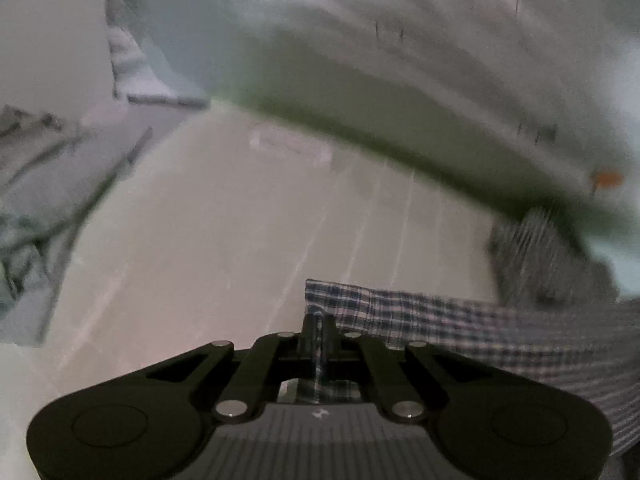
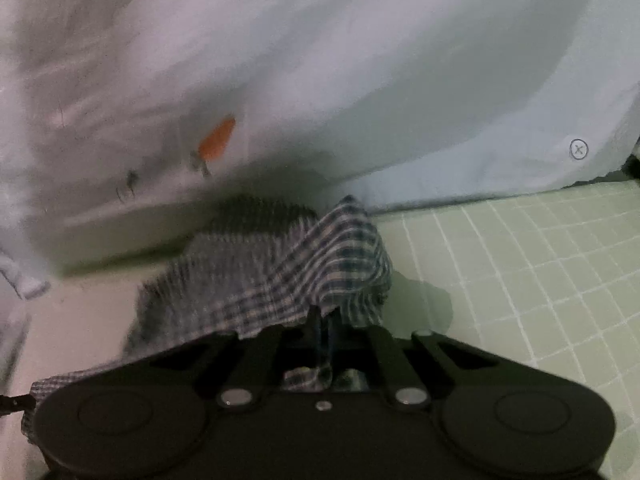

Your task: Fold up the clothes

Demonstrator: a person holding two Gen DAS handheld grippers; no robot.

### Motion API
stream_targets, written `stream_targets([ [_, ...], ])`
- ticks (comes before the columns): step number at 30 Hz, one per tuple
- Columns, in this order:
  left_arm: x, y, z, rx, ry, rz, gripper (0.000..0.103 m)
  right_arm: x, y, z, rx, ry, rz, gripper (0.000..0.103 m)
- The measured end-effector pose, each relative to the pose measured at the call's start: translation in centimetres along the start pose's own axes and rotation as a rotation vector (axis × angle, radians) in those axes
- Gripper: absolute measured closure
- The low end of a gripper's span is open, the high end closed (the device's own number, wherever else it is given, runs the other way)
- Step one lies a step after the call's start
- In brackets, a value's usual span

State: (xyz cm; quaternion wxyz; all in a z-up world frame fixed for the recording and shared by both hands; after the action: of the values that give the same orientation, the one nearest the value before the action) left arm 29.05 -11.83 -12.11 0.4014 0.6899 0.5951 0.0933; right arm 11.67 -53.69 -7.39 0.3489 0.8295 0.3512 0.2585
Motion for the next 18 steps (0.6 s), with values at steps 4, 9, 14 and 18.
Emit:
stream_targets([
  [4, -0.5, 4.1, -5.0, -0.150, -0.023, -0.010, 0.101, 0.8, 1.9, -1.1, -0.032, 0.085, 0.081, 0.100],
  [9, 0.0, 6.9, -7.7, -0.235, -0.003, 0.007, 0.101, 3.1, 2.6, -0.2, -0.041, 0.108, 0.033, 0.096],
  [14, 4.3, 4.6, -5.2, -0.134, 0.067, -0.136, 0.101, 3.7, 1.0, 1.7, 0.013, 0.041, 0.007, 0.052],
  [18, 5.7, 2.9, -4.0, -0.092, 0.096, -0.153, 0.101, 1.7, -0.4, 1.5, 0.028, -0.036, 0.056, 0.032],
])
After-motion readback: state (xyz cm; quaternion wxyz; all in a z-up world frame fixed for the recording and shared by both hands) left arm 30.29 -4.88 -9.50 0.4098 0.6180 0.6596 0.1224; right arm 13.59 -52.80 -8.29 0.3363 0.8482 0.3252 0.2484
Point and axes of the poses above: each gripper's, at about its wrist camera, not at the fingertips, and z roughly the way its jaws point, x to its left, y to its top, the point moved 7 cm from there along z, roughly the way its jaws point, and after that the axes turned 7 degrees about -y, right-handed, at the moved point
